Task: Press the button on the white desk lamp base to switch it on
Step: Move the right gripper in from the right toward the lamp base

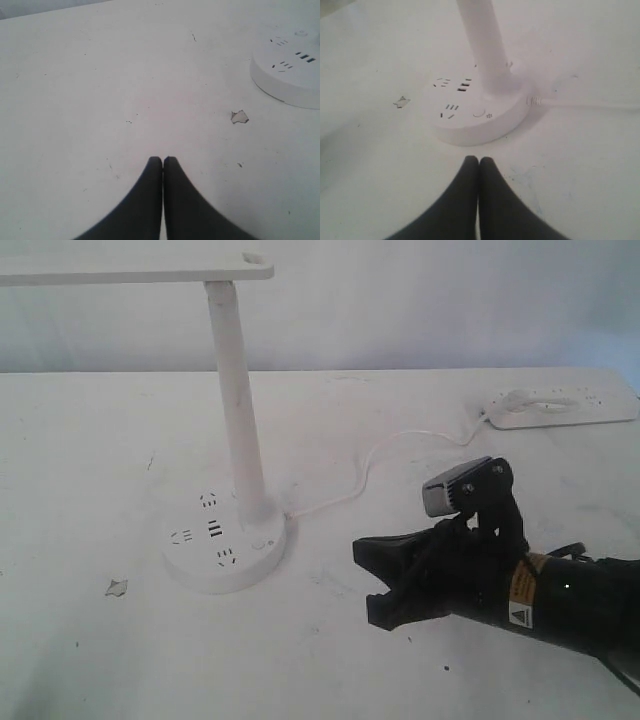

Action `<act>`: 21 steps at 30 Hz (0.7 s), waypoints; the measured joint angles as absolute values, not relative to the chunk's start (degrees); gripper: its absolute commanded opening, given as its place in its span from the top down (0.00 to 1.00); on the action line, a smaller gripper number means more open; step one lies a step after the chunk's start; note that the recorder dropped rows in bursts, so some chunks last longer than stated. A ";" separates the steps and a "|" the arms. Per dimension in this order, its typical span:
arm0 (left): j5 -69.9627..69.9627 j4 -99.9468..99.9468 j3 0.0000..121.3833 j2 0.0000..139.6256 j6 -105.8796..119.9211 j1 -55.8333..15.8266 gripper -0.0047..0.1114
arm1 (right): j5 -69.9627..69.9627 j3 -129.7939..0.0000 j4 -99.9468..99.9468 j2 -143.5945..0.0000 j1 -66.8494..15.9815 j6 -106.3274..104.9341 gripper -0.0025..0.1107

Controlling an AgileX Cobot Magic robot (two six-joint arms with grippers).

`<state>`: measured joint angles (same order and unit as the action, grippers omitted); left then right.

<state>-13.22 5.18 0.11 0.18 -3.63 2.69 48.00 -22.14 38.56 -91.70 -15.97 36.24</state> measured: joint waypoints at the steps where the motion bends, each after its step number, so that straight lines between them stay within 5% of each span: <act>1: -13.22 5.18 0.11 0.18 -3.63 2.69 0.96 | 48.00 -22.36 38.10 -92.62 -15.95 36.24 0.98; 21: -13.22 5.18 0.11 0.18 -3.63 2.69 0.96 | 55.91 -19.74 46.11 -95.44 -16.03 36.29 0.98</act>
<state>-13.22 5.18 0.11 0.18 -3.63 2.69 55.91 -19.74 46.11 -95.44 -16.03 36.29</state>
